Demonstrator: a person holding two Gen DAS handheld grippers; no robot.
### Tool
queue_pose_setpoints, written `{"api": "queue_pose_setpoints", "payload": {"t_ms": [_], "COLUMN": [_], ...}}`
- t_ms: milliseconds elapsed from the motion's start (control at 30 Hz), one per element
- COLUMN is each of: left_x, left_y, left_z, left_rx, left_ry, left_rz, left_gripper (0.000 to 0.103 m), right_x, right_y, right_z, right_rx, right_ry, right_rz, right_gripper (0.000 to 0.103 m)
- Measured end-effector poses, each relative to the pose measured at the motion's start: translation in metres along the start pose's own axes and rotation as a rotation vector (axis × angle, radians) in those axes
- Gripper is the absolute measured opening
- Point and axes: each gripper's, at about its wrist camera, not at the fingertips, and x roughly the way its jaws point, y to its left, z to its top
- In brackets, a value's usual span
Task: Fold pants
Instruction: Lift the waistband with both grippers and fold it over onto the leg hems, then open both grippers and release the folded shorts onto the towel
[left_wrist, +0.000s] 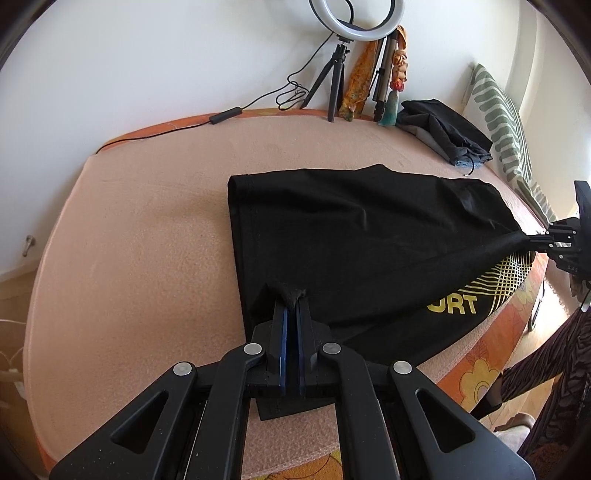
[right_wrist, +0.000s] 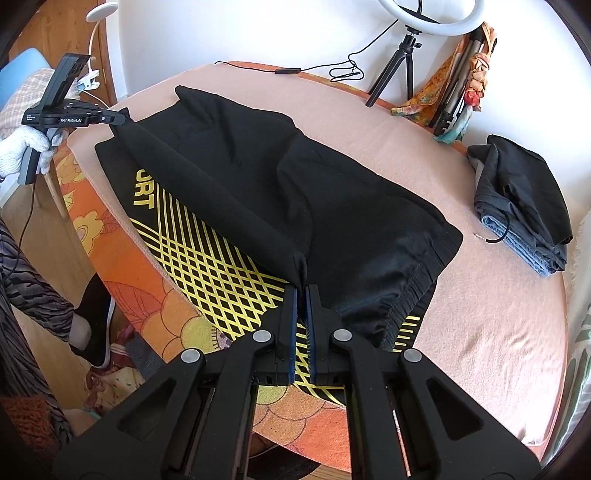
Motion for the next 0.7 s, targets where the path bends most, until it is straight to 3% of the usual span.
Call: {"api": "queue_pose_setpoints", "payload": {"t_ms": [167, 267, 500, 700], "left_x": [-0.007, -0.011, -0.043, -0.037], "left_y": [0.003, 0.009, 0.027, 0.001], "left_z": [-0.016, -0.022, -0.022, 0.009], "left_rx": [-0.003, -0.015, -0.06, -0.028], "left_ry": [0.044, 0.077, 0.023, -0.023], "left_rz": [-0.005, 0.024, 0.111, 0.039], "left_gripper": [0.004, 0.01, 0.011, 0.014], "right_x": [0.005, 0.007, 0.005, -0.012], "right_y": [0.009, 0.011, 0.021, 0.027], "right_z": [-0.008, -0.012, -0.02, -0.029], "right_rx": [-0.039, -0.048, -0.099, -0.114], "right_ry": [0.013, 0.02, 0.036, 0.019], "right_rz": [-0.009, -0.003, 0.014, 0.115], "right_gripper": [0.005, 0.005, 0.005, 0.005]}}
